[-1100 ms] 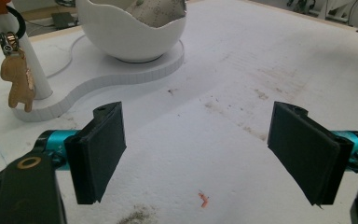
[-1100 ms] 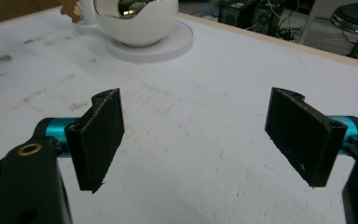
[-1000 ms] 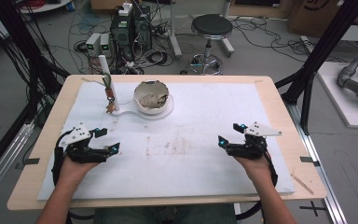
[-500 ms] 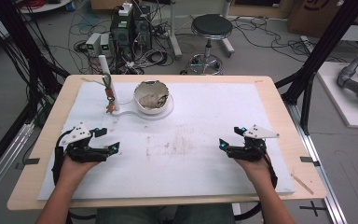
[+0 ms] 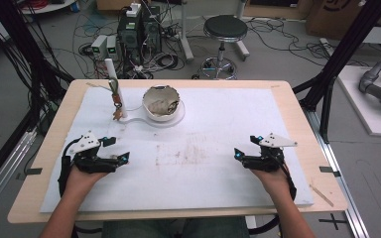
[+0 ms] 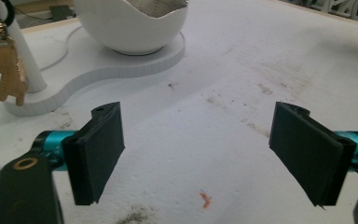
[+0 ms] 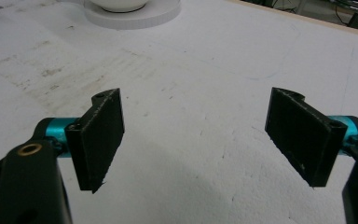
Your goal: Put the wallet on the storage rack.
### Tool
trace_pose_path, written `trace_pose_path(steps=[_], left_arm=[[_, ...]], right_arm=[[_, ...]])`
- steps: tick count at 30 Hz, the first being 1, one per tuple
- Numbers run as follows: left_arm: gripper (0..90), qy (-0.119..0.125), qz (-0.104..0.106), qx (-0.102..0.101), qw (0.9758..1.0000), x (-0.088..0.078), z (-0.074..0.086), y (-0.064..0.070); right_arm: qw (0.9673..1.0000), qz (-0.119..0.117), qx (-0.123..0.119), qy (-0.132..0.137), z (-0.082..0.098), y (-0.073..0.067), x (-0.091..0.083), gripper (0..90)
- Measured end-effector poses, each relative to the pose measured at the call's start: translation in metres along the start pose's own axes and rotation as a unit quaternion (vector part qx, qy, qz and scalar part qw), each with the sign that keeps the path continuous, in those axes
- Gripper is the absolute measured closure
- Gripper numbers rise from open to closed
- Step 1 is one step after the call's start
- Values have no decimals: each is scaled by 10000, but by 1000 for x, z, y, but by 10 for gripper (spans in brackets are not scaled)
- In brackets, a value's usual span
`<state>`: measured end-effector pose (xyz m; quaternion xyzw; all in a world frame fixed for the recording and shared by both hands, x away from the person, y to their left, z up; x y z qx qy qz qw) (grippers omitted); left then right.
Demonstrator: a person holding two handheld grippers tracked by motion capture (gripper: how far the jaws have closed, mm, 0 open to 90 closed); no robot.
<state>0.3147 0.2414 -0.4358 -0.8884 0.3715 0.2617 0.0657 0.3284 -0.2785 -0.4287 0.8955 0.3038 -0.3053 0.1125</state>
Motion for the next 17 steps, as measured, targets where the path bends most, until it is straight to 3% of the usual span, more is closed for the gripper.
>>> trace_pose_path(steps=[17], left_arm=[[166, -53, 81, -10, 10000, 2, -1, 0]], right_arm=[[9999, 56, 74, -111, 3, 2, 1, 200]])
Point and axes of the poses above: each handheld gripper's, and its own axes: x roughly forward along the jaws, z roughly out of its underside, y roughly to its right, the point moved 1 cm from there along x, roughly forward along the jaws, and after that the axes turned 9 degrees about -y, right-handed, at the moved point
